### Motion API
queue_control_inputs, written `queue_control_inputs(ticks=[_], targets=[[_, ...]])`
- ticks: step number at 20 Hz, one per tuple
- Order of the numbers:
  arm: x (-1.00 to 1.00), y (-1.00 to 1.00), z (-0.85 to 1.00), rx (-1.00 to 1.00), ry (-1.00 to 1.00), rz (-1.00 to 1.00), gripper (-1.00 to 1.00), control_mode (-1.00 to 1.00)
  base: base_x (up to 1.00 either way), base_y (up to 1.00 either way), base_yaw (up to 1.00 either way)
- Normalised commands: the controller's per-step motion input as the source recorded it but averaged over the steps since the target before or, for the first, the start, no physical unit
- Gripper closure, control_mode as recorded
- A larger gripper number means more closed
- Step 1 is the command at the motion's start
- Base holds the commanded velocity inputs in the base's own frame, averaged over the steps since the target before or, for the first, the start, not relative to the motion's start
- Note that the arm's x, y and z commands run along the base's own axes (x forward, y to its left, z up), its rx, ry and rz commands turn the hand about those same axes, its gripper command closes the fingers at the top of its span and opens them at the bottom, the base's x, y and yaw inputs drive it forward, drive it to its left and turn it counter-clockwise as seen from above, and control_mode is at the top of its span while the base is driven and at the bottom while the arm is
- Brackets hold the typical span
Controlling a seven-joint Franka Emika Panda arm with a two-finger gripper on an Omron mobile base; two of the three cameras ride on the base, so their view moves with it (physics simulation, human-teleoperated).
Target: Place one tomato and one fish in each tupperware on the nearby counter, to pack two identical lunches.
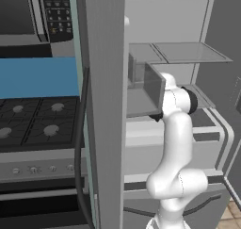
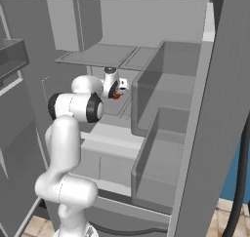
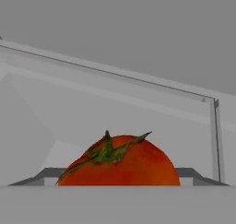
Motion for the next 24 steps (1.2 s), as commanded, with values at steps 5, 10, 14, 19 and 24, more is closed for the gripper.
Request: queue_control_inputs(ticks=[5, 10, 14, 19, 24], targets=[[-0.67, -0.06, -1.0, 0.0, 0.03, -0.01, 1.0, -1.0, 0.0, 0.0, 0.0], [-0.87, -0.01, -1.0, 0.0, 0.0, -0.02, 1.0, -1.0, 0.0, 0.0, 0.0], [-0.97, 0.0, -1.0, -0.03, 0.0, 0.0, 1.0, -1.0, 0.0, 0.0, 0.0], [-1.0, 0.0, -1.0, -0.03, -0.09, 0.0, 1.0, -1.0, 0.0, 0.0, 0.0], [-1.0, -0.06, -0.89, -0.01, -0.12, 0.0, 1.0, -1.0, 0.0, 0.0, 0.0]])
